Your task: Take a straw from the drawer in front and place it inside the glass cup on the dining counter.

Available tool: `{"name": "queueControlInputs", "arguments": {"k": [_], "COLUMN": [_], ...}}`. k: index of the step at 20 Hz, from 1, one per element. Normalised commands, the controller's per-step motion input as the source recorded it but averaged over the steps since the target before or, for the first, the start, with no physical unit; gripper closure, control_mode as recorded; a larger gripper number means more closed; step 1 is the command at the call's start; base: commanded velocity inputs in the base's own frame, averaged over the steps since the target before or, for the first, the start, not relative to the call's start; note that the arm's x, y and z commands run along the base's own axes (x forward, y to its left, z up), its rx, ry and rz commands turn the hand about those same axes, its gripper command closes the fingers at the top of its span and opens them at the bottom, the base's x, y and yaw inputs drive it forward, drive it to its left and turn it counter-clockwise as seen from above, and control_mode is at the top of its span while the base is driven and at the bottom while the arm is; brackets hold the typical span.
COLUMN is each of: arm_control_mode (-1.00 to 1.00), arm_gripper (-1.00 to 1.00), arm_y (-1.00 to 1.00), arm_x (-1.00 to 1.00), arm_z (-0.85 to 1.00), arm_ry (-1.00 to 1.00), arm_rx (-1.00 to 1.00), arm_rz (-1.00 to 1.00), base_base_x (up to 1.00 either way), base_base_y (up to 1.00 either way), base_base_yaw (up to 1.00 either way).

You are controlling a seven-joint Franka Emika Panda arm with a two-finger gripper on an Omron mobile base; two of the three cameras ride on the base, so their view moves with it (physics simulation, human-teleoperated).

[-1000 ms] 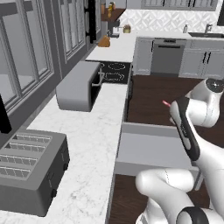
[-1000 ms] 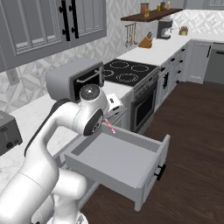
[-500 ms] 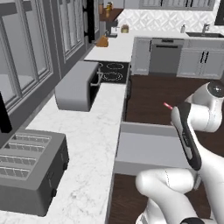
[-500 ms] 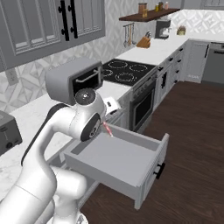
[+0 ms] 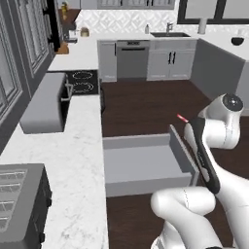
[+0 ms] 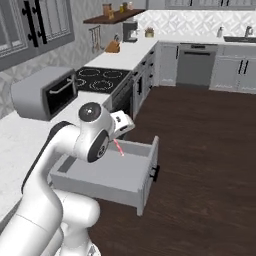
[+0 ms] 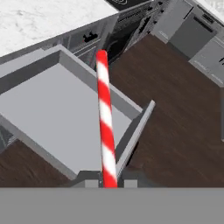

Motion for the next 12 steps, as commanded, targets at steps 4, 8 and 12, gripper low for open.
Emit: {"name": "queueControlInputs", "arguments": {"k": [4, 8, 12], "arm_control_mode": [1.0, 1.0, 1.0], "arm_gripper": [1.0, 1.0, 1.0], "arm_y": [0.0, 0.0, 0.0], "arm_x": [0.0, 0.0, 0.0], "arm_z": [0.0, 0.0, 0.0], "arm_ry": [0.0, 0.0, 0.0], "arm_rx": [0.0, 0.0, 0.0], "arm_rz": [0.0, 0.0, 0.0], "base_base_x": [-0.2, -0.12, -0.05], "base_base_y": [-0.5, -0.69, -0.8], "base_base_yaw": [-0.54, -0.5, -0.45]}}
